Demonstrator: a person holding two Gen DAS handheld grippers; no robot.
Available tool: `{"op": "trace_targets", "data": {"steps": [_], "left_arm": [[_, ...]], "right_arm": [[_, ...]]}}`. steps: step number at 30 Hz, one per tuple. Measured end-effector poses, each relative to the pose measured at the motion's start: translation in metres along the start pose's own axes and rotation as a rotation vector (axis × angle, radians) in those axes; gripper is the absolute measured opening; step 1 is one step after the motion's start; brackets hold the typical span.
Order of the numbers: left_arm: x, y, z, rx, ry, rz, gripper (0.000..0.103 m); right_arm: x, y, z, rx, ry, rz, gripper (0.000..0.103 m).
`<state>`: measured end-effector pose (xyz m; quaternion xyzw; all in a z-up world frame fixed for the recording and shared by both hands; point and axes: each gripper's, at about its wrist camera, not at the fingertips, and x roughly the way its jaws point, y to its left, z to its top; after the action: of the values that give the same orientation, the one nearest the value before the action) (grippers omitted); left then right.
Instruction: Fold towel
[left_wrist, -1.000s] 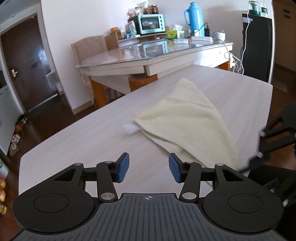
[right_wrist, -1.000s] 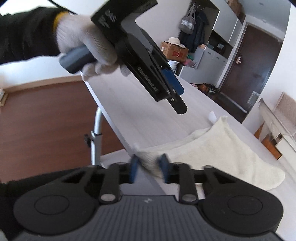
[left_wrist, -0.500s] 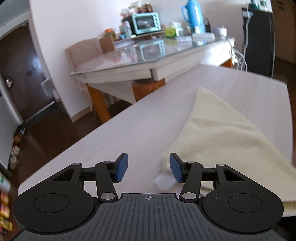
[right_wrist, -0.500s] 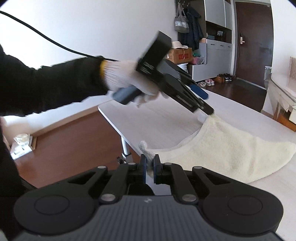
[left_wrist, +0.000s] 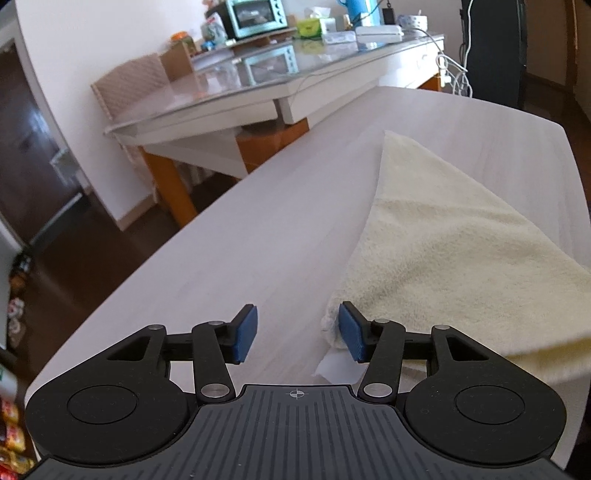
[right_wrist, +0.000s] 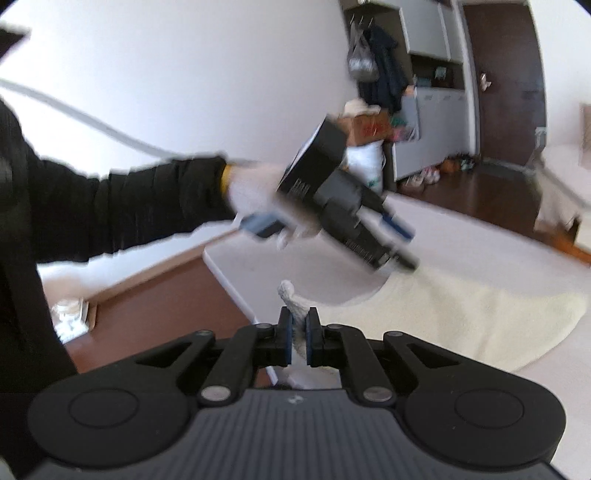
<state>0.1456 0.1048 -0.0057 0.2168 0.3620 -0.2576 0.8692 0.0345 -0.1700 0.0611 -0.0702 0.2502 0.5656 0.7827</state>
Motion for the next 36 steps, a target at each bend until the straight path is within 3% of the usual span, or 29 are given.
{"op": "trace_targets", "data": {"steps": [4,9,16,24,29,33,36], "left_arm": [[0.003,0.009,0.004,-0.018,0.037,-0.048,0.056],[0.007,0.016,0.009,-0.024,0.07,-0.087,0.058],[0.01,0.025,0.011,-0.059,0.085,-0.105,0.059],[-0.005,0.033,0.014,-0.119,0.004,-0.05,0.057],[-0.022,0.017,0.022,-0.086,-0.078,0.047,0.058],[-0.02,0.02,0.026,-0.118,-0.084,0.067,0.056],[-0.014,0.032,0.023,-0.211,-0.059,0.057,0.055]], "right_arm": [[-0.025,-0.043,0.025,0.022,-0.078,-0.039,0.007],[-0.029,-0.115,0.046,0.075,-0.098,-0.085,0.007],[-0.001,-0.188,0.029,0.21,-0.06,-0.136,0.007],[0.013,-0.233,-0.011,0.387,0.008,-0.207,0.007],[0.019,-0.249,-0.026,0.468,0.045,-0.234,0.008],[0.024,-0.259,-0.033,0.504,0.057,-0.247,0.009],[0.025,-0.261,-0.036,0.509,0.073,-0.267,0.013]]}}
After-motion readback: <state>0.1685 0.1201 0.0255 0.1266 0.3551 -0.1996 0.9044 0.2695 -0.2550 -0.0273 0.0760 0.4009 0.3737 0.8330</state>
